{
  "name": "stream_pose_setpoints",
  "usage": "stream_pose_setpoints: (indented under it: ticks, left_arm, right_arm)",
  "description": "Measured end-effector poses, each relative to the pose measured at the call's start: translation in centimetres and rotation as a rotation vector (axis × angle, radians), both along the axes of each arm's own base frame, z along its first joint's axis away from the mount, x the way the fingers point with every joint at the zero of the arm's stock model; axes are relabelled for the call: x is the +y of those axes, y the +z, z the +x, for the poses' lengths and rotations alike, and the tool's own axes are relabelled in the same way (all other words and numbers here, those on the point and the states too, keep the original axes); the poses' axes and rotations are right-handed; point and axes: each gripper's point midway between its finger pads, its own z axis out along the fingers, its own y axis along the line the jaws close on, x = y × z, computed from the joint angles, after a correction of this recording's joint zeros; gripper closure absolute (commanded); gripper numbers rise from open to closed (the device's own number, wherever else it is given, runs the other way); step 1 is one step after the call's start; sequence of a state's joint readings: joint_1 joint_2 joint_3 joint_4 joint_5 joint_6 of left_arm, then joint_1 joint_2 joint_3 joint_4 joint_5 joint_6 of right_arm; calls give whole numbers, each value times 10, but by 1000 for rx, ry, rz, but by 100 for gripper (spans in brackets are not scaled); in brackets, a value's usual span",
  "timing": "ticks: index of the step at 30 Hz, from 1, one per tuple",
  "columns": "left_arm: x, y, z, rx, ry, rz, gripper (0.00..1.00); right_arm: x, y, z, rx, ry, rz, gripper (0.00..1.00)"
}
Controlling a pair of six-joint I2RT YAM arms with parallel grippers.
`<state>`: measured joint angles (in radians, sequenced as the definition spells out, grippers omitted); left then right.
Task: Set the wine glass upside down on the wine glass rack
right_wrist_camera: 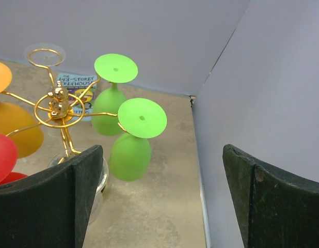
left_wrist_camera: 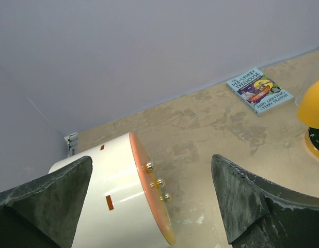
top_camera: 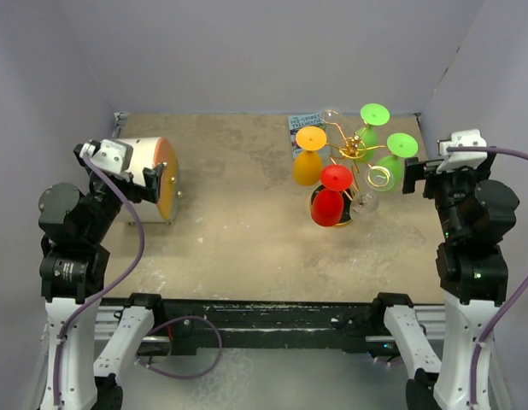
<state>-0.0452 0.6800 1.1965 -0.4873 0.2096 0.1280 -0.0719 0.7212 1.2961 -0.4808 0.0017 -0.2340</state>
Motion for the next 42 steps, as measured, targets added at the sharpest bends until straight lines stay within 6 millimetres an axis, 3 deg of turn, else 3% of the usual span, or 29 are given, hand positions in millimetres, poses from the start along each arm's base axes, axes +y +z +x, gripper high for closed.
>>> stream_pose_setpoints:
  ticks: [12, 26, 42]
  left_arm:
    - [1, -36, 3, 61, -11, 67, 1]
    - [31, -9, -5, -3, 145, 26, 1]
    - [41, -15, -17, 19, 207, 18, 1]
  right_arm:
    - [-4, -3, -2, 31, -10, -5, 0]
    - [-9, 1, -21, 3, -39, -8, 0]
    - [-12, -15, -21, 31, -54, 0, 0]
